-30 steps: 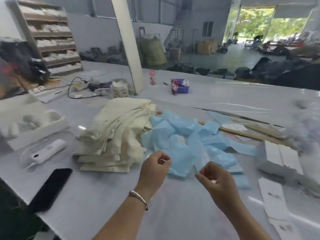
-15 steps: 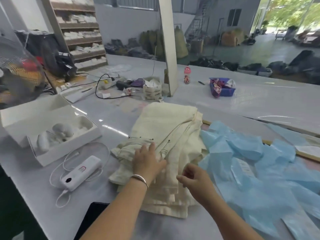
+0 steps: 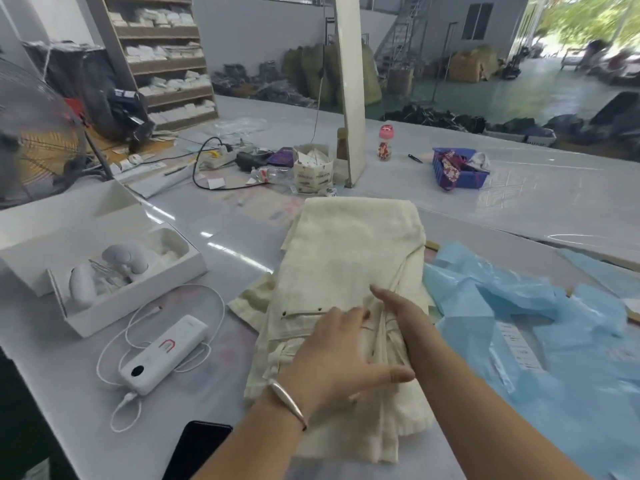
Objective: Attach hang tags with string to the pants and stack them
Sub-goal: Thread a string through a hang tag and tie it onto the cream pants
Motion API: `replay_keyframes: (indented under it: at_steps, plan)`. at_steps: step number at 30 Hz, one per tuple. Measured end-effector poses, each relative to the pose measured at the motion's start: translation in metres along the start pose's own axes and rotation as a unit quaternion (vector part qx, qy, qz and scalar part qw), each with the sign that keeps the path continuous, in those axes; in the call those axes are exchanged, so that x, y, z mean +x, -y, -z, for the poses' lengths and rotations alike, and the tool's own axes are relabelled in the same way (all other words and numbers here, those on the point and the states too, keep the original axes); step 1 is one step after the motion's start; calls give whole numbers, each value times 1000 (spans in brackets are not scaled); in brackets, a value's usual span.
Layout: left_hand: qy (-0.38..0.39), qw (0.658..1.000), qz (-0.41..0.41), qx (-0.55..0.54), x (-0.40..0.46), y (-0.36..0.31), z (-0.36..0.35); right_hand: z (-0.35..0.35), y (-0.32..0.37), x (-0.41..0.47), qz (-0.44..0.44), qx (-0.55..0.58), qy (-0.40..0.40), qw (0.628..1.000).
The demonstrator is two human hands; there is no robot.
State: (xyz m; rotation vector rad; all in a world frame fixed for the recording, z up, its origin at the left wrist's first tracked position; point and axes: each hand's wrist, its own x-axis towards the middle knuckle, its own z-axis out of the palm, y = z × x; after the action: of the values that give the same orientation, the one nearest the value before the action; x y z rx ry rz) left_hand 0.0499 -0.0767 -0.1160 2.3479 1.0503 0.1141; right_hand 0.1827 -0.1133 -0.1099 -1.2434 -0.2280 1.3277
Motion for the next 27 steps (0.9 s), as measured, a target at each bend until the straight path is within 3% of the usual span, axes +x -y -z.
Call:
replay_keyframes:
  at_steps: [2, 4, 6, 7, 9, 12, 15, 17, 19, 21, 24, 26, 27]
  plan:
    - [-10, 995, 14, -96, -3, 6, -10, 2, 0, 2, -18, -15, -44, 999]
    - [-155, 979, 34, -128, 2, 15, -12, 7, -3, 3, -16, -21, -49, 998]
    - [-267, 956, 95, -72, 12, 28, -7, 15, -8, 5, 8, -9, -52, 999]
    - [-277, 948, 143, -58, 17, 38, -3, 17, -10, 6, 15, -12, -50, 999]
    - [-226, 941, 228, -113, 27, 63, 5, 19, -10, 5, 16, -43, -42, 998]
    - [-171, 898, 265, -305, 36, 90, 9, 36, -18, 0, 52, -95, -55, 993]
    - [-190, 892, 287, -295, 42, 99, 3, 52, -29, -7, 122, -113, -36, 985]
    - [-224, 900, 271, -260, 45, 99, 1, 50, -26, -8, 194, -224, -123, 947]
    - [-262, 907, 250, -217, 48, 96, 2, 45, -17, -9, 252, -371, -221, 866]
    - [-286, 904, 231, -218, 51, 93, 6, 43, -10, -5, 290, -447, -260, 805]
    - [-312, 898, 207, -231, 53, 93, 13, 34, -1, 1, 271, -481, -261, 792]
    - [-330, 909, 184, -178, 55, 95, 14, 30, 4, 7, 252, -605, -299, 693]
    - [-328, 914, 174, -163, 57, 96, 13, 29, 7, 11, 231, -643, -303, 664]
